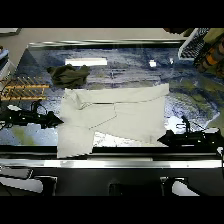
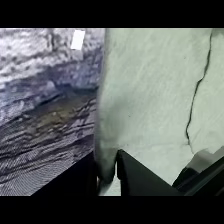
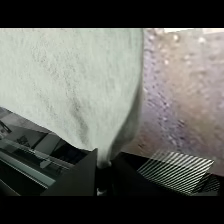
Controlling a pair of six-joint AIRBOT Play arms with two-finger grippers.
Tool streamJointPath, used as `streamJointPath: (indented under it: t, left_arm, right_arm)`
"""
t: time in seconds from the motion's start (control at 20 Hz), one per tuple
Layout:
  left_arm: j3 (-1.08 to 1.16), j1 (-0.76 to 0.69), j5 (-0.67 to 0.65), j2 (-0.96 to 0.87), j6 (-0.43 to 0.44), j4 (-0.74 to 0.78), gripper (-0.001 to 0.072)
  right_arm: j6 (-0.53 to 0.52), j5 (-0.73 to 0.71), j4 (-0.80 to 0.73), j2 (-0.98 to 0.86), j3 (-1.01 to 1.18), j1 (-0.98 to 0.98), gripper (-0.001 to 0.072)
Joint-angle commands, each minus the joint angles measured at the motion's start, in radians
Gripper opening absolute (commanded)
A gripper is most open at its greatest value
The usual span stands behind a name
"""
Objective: Fold the clothes and pants, and hang the long-sleeved shirts on hangers.
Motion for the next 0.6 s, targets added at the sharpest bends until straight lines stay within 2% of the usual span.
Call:
streamJointPath:
  t: [0.0,0.05,0.25,0.45,0.55]
  left_arm:
    - [0.002,-0.011,-0.02,-0.003,0.001,-0.009,0.0056]
    - [0.002,-0.011,-0.023,0.002,0.001,-0.009,0.0023]
    - [0.021,-0.013,-0.031,0.073,0.001,-0.085,0.0021]
    - [0.138,-0.013,-0.051,0.257,-0.027,-0.183,0.0021]
    - [0.24,-0.013,-0.051,0.372,-0.064,-0.209,0.0021]
  right_arm:
    - [-0.001,0.012,0.033,0.002,0.002,0.0,0.0041]
    - [-0.012,0.022,0.059,0.004,0.003,0.001,0.0041]
    - [-0.061,0.061,0.225,0.06,0.072,0.001,0.004]
    - [-0.057,0.098,0.486,0.134,0.304,0.001,0.004]
    - [-0.011,0.083,0.572,0.179,0.47,0.001,0.0037]
